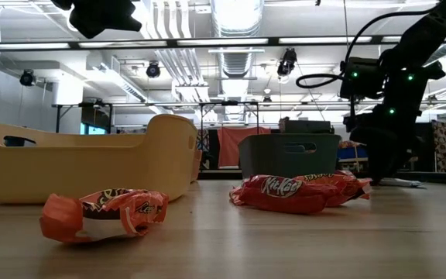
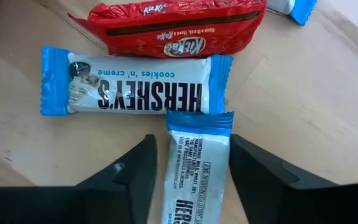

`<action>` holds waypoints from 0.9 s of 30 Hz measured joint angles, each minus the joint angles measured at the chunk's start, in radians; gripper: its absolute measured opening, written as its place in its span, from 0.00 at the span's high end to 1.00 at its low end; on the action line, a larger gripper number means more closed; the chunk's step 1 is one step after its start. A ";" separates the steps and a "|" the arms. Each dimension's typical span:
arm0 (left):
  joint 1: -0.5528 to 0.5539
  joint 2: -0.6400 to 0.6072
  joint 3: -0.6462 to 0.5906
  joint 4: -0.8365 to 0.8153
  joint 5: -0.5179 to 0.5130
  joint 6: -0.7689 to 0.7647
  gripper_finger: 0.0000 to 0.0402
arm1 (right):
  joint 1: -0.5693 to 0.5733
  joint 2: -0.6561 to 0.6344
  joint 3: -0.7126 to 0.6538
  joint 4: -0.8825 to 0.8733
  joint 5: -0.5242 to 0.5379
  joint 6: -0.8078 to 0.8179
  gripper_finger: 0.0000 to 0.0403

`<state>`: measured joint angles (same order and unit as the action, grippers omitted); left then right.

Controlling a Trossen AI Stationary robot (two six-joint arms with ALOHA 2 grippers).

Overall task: Organize candy in baskets
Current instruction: Put the white chocolate into the blue bin

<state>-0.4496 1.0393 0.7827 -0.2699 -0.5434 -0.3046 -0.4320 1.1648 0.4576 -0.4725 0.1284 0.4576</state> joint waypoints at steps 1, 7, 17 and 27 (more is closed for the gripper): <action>0.000 0.000 0.000 0.000 0.000 0.000 0.62 | 0.000 0.000 0.000 0.000 0.003 -0.002 0.60; 0.000 0.000 0.000 0.000 0.000 0.000 0.62 | 0.000 -0.001 -0.002 0.001 0.010 -0.010 0.78; 0.000 0.000 0.000 0.000 0.000 0.000 0.62 | 0.000 -0.032 0.046 -0.049 -0.027 -0.017 0.82; 0.000 0.000 0.000 0.000 0.000 0.000 0.62 | 0.007 -0.133 0.146 -0.129 -0.085 -0.017 0.83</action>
<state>-0.4500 1.0393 0.7827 -0.2695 -0.5438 -0.3042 -0.4249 1.0315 0.6034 -0.6015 0.0435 0.4408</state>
